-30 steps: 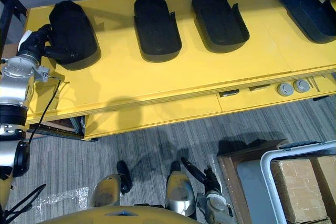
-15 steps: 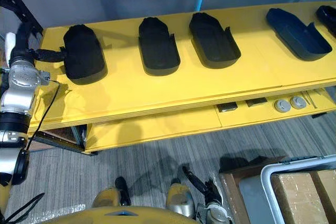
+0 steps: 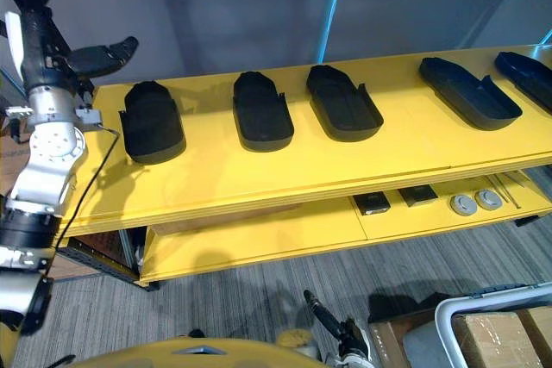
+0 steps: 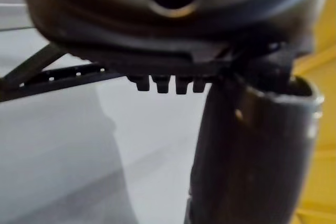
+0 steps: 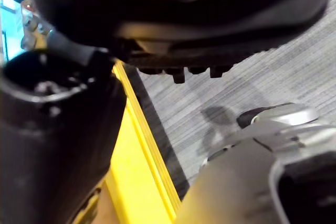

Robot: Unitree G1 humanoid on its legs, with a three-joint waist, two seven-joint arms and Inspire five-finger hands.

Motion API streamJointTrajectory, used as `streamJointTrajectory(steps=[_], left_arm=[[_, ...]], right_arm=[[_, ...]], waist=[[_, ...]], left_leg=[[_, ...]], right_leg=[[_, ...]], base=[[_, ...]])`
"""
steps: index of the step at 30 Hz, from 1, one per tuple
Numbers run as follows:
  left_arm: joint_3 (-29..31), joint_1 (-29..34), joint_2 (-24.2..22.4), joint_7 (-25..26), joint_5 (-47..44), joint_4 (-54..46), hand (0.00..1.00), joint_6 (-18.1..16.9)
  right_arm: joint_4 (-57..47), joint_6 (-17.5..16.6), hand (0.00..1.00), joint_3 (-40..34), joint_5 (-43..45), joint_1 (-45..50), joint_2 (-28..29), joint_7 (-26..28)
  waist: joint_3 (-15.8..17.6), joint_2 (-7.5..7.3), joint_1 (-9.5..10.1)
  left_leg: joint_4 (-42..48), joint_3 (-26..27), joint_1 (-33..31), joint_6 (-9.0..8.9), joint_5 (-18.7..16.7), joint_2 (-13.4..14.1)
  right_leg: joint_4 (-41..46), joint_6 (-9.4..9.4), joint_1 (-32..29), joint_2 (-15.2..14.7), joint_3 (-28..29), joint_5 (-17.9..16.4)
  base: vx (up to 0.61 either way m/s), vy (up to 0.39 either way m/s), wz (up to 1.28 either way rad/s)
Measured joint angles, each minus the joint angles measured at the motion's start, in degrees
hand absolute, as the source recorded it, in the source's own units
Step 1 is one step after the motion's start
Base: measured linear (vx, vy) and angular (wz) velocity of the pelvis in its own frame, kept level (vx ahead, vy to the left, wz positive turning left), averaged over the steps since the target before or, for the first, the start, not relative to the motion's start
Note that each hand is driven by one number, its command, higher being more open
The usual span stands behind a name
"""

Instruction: Walk over and take three plastic housings, then place them on the shelf

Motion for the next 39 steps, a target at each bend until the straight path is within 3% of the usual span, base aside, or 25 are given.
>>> streamJointTrajectory(steps=[6, 7, 10, 13, 15, 17, 22, 28, 34, 37, 39], left_arm=[[1.73, 5.17, -5.58, 1.48, -5.38, 1.60, 1.00, 0.98], [2.64, 5.41, -6.38, 2.34, -6.78, 2.12, 1.00, -0.26], [4.07, 7.56, -7.56, 4.13, -8.19, 2.10, 1.00, -7.10], [4.59, 13.76, -9.72, 6.13, -7.37, -5.40, 1.00, -15.54], [4.06, 20.25, -13.73, 6.92, -2.95, -12.81, 1.00, -20.82], [2.81, 25.14, -16.63, 7.39, 0.11, -16.32, 1.00, -23.31], [-0.48, 36.29, -21.01, 7.17, 5.69, -22.18, 1.00, -25.89], [-0.71, 42.81, -21.69, 5.71, 8.22, -23.54, 1.00, -27.42], [-1.11, 44.29, -23.37, 5.66, 10.14, -24.33, 1.00, -27.36], [-1.85, 44.38, -23.37, 5.64, 10.17, -24.84, 1.00, -27.10], [-2.59, 44.38, -23.50, 5.64, 10.11, -24.93, 1.00, -26.67]], right_arm=[[1.05, -1.10, 1.00, -0.52, 0.01, 0.39, 0.27, -0.23], [1.05, -1.71, 1.00, -0.53, 0.02, 0.65, 0.35, -0.31], [1.04, -2.86, 1.00, -0.53, 0.52, 1.08, 0.71, -1.17], [0.97, -4.18, 1.00, -0.66, 2.24, 1.81, 1.62, -2.30], [0.94, -5.35, 1.00, -1.88, 2.94, 1.93, 3.03, -3.94], [0.39, -6.39, 1.00, -1.79, 2.93, 2.36, 3.43, -5.48], [-8.13, -8.07, 1.00, -1.83, 2.93, 3.51, 4.90, -17.08], [-24.73, -9.95, 1.00, -1.60, -0.29, 5.29, 5.59, -28.11], [-49.72, -11.45, 1.00, -1.95, -7.16, 9.00, 5.71, -40.12], [-57.38, -11.43, 1.00, -3.14, -11.07, 8.89, 5.76, -45.40], [-63.17, -11.35, 1.00, -5.52, -14.56, 8.14, 5.76, -51.33]], waist=[[-0.25, -0.13, 0.29], [-0.27, -0.17, 0.50], [-0.42, -0.40, 0.52], [-1.02, -1.38, 0.61], [-1.41, -1.98, 1.05], [-1.83, -2.12, 1.44], [-2.88, -1.36, 1.61], [-3.50, -0.72, 1.68], [-3.37, -1.42, 1.28], [-3.59, -1.88, 1.23], [-3.38, -2.90, 1.27]], left_leg=[[-2.53, -0.08, 0.98, -0.07, 0.96, -0.36], [-3.46, -0.07, 1.22, 0.05, 1.49, -0.61], [-5.08, 0.10, 1.89, -0.01, 2.24, -0.98], [-5.11, 0.15, 1.84, -0.03, 2.27, -1.05], [-5.26, 0.02, 1.88, -0.06, 2.22, -1.21], [-5.37, -0.38, 2.01, -0.05, 2.13, -1.35], [-6.41, -1.49, 2.31, 0.31, 1.76, -1.59], [-7.02, 0.29, 2.72, 0.60, 2.23, -1.29], [-7.04, 1.27, 1.54, 0.30, 3.10, -0.70], [-6.98, 1.53, 1.45, 0.36, 3.21, -0.67], [-6.91, 1.56, 1.33, 0.08, 3.23, -0.66]], right_leg=[[-0.57, 0.08, 0.42, 0.12, -0.21, 0.14], [-0.57, 0.14, 0.17, 0.08, -0.21, 0.18], [-0.64, 0.16, 0.09, 0.02, -0.17, 0.20], [-0.84, 0.16, 0.05, 0.00, -0.09, 0.20], [-1.19, 0.16, 0.31, -0.12, -0.15, 0.20], [-1.53, 0.19, 0.87, -0.22, -0.59, 0.22], [-1.50, 0.44, 1.61, -0.81, -1.98, 0.39], [-1.67, 0.77, 1.65, -0.86, -2.15, 0.62], [-1.97, 0.86, -0.09, -0.37, -1.97, 0.84], [-2.37, 0.72, -0.11, -0.05, -1.80, 1.00], [-2.55, 0.70, -0.13, 0.03, -1.73, 1.03]], base=[[-0.01, -0.002, 0.02], [0.00, 0.000, 0.00], [0.00, 0.000, 0.00], [0.05, 0.011, 0.01], [0.05, 0.014, 0.04], [0.01, 0.005, 0.10], [-0.03, 0.006, 0.12], [-0.05, 0.006, 0.01], [-0.01, -0.005, -0.05], [0.05, 0.000, -0.05], [0.05, 0.007, 0.00]])
